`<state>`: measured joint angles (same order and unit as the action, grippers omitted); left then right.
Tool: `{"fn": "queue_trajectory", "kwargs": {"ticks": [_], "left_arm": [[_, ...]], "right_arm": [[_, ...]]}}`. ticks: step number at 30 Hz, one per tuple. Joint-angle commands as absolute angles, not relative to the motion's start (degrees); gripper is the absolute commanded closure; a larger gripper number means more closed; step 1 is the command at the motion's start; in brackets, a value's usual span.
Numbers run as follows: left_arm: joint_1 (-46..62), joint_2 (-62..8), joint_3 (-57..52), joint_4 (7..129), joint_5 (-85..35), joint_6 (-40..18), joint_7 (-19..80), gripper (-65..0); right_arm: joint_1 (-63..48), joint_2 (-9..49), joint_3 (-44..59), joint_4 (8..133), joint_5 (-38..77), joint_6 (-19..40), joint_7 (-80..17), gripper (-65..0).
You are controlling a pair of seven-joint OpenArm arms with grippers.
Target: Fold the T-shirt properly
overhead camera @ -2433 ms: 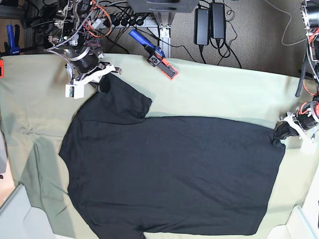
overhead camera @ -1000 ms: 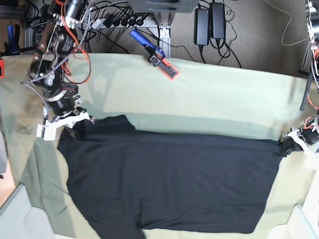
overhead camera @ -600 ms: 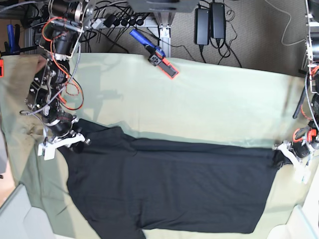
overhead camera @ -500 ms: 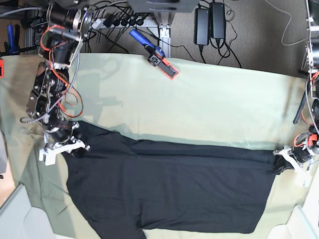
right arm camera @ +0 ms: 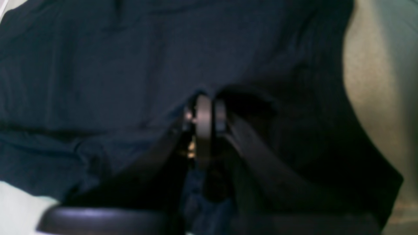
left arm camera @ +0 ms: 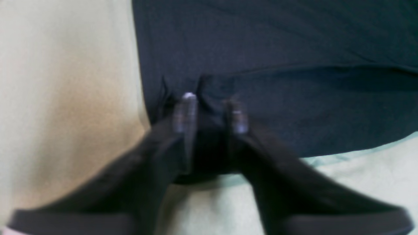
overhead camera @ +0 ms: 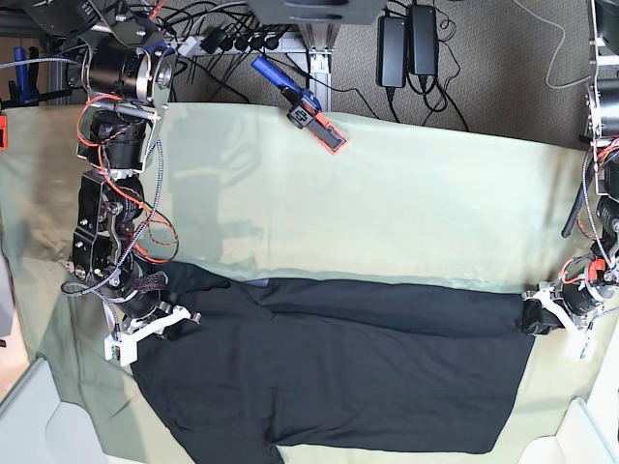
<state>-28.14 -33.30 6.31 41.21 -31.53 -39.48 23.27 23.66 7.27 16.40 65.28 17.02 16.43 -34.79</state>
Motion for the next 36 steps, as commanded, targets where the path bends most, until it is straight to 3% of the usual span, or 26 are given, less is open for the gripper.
{"fn": "queue_trajectory", "kwargs": {"ticks": [1,3,6,8,14,25,36], "left_arm": [[-29.8,-34.3,5.9,41.9,-32.3,-40.0,21.9,-28.3],[-29.8,-34.3,5.9,41.9,-32.3,-40.0,22.0,-34.1],[-29.8,-34.3,5.9,41.9,-32.4,-40.0,23.0,-34.5],[-29.8,-34.4,5.9,41.9,-32.7,-40.0,24.2,-34.5],[-29.8,-36.2,4.1,42.0,-36.8,-40.0,26.0,-34.4],[-28.5,-40.4,-3.7,42.0,-48.2,-40.0,35.1,-34.4],[-26.5,-38.9,-3.7,42.0,-51.6,-40.0,36.5,-34.4]], "right_arm": [[25.2,7.7,16.4,65.7,17.3,19.5,-33.0,0.0],[25.2,7.8,16.4,65.1,17.3,19.5,-33.0,0.0],[25.2,7.8,16.4,65.0,17.3,19.5,-33.0,-31.6],[25.2,7.8,16.4,65.0,17.3,19.5,-33.0,-44.1],[25.2,8.7,18.7,67.6,17.6,19.5,-36.7,-44.1],[22.7,12.3,36.4,72.1,26.7,19.5,-45.0,-44.1],[15.6,8.6,38.9,71.5,31.3,19.5,-43.0,-44.1]]}}
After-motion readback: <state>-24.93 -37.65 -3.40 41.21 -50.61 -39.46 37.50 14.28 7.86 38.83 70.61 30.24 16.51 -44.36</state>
